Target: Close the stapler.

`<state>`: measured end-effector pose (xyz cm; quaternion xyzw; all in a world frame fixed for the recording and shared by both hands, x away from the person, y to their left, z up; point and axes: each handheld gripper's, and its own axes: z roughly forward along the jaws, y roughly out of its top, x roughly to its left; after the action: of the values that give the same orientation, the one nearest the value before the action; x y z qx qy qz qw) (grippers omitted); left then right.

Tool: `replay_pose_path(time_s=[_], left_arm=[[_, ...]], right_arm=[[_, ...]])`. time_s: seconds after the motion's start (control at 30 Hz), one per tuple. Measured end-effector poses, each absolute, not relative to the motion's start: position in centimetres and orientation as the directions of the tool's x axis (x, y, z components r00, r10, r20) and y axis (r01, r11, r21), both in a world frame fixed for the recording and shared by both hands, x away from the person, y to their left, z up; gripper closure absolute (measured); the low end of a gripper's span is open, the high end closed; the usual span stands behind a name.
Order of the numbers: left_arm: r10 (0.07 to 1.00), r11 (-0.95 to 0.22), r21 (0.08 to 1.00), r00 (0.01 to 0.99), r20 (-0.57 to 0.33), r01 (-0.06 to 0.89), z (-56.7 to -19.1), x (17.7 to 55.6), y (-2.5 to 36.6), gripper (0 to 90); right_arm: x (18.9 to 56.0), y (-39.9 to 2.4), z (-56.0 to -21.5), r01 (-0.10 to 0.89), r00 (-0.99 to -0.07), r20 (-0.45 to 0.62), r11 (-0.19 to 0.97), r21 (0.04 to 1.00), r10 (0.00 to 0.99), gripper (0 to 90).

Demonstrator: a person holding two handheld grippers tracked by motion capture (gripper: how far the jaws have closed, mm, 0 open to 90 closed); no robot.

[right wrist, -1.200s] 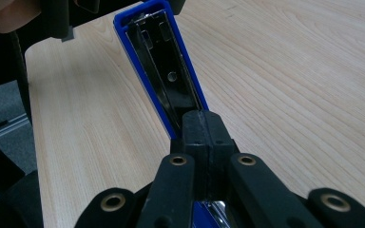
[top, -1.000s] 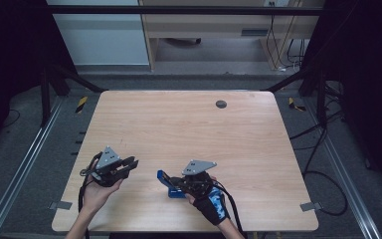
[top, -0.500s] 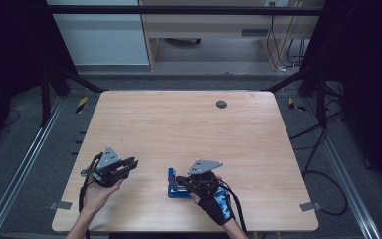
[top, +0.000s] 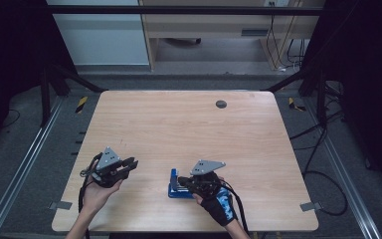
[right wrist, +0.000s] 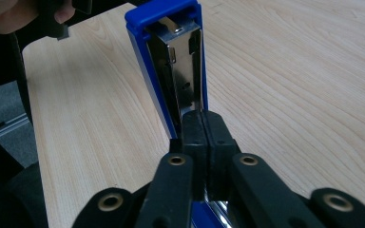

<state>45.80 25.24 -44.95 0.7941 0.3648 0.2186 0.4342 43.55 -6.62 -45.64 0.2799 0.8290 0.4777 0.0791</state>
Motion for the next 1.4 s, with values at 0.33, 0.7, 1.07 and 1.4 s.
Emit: replay_pose_path(time_s=[0.33,0.7,1.07,1.4], left_arm=[[0.783,-0.334,0.857,0.622,0.020,0.392,-44.8,45.7,25.7,74.4],[0.810,-0.304,0.865,0.586,0.013,0.400,-44.9,44.8,26.8,73.0],[0.816,-0.322,0.852,0.578,0.028,0.414,-45.8,44.5,27.1,71.5],[0.812,-0.346,0.839,0.582,0.043,0.420,-46.3,44.6,27.0,70.1]], right_arm=[[43.1,-7.9,-44.9,0.388,-0.820,0.145,0.353,0.851,0.554,89.9],[43.2,-8.9,-42.8,0.357,-0.808,0.123,0.312,0.881,0.576,90.0],[43.2,-8.0,-39.4,0.296,-0.819,0.111,0.249,0.922,0.562,90.0],[42.8,-5.4,-38.6,0.263,-0.858,0.084,0.295,0.919,0.507,90.0]])
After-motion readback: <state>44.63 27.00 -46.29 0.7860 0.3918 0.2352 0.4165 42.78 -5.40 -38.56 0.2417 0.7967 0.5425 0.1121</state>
